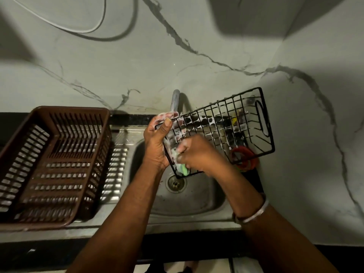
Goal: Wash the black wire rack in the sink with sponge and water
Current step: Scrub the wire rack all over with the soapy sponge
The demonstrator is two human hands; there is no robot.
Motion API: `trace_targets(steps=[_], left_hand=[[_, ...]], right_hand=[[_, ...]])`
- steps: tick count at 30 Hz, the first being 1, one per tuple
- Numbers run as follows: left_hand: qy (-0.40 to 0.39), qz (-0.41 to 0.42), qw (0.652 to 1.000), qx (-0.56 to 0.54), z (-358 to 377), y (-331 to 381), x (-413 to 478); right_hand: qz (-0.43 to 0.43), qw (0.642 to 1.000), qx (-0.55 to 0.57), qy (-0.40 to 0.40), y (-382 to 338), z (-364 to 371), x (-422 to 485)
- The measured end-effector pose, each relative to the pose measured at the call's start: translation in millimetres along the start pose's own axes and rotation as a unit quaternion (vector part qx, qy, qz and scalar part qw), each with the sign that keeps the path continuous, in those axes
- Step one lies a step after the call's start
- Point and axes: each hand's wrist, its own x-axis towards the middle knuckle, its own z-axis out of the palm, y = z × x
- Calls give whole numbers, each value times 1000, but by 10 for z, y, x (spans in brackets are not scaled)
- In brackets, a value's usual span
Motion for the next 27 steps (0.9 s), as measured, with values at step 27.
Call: trace_targets(steps=[27], left_hand=[[0, 61, 991, 122, 162, 194, 254]], right_hand=[[-142, 947, 265, 117, -31, 254, -176]])
